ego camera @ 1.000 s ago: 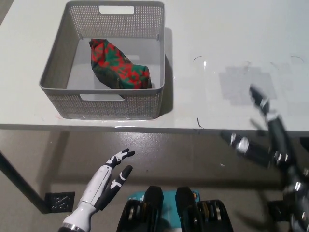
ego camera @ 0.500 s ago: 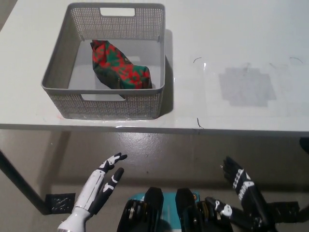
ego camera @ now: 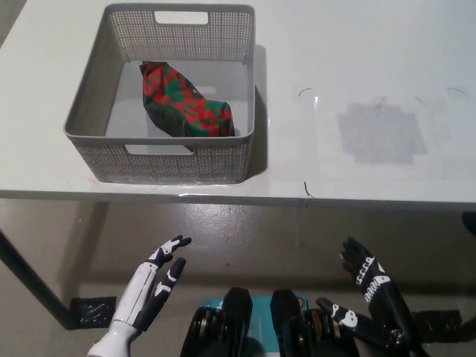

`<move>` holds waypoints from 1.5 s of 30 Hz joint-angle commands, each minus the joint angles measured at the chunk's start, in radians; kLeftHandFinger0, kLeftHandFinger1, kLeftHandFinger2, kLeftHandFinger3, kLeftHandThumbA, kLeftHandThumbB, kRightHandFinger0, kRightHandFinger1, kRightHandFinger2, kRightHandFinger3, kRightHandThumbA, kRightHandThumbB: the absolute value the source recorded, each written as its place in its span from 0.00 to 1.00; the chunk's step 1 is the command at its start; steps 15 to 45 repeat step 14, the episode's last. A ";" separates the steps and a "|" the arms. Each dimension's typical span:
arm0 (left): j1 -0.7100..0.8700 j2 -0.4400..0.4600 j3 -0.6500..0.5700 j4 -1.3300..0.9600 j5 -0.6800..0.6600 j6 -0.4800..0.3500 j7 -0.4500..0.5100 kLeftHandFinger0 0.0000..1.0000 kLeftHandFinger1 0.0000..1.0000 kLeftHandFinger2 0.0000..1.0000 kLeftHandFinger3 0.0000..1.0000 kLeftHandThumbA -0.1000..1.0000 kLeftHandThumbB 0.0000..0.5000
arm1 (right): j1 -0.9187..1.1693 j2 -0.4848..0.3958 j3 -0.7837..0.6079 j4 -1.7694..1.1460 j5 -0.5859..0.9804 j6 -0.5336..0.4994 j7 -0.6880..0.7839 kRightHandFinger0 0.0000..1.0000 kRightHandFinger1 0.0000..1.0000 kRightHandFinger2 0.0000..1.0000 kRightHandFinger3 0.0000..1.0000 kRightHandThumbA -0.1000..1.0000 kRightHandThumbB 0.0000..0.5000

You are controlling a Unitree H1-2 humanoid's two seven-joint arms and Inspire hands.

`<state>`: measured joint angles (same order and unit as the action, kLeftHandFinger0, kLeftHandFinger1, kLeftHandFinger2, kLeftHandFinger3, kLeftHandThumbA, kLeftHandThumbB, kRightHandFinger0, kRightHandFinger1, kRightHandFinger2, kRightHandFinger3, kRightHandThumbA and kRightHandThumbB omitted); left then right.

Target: Use the right hand to pick up a bag of coffee beans on the right hand side and place it into a container on the left hand side

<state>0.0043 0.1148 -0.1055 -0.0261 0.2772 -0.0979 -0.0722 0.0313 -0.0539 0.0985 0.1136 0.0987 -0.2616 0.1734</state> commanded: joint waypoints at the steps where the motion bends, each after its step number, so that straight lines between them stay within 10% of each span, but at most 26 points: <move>1: -0.018 0.001 0.015 -0.002 -0.017 -0.034 0.025 1.00 1.00 1.00 1.00 1.00 0.51 | -0.025 0.011 -0.004 -0.012 -0.009 -0.048 -0.004 1.00 1.00 1.00 1.00 1.00 0.51; 45: -0.010 -0.003 -0.004 0.002 0.003 -0.036 0.028 1.00 1.00 1.00 1.00 1.00 0.52 | -0.035 -0.004 -0.004 0.001 -0.029 -0.032 -0.006 1.00 1.00 1.00 1.00 1.00 0.54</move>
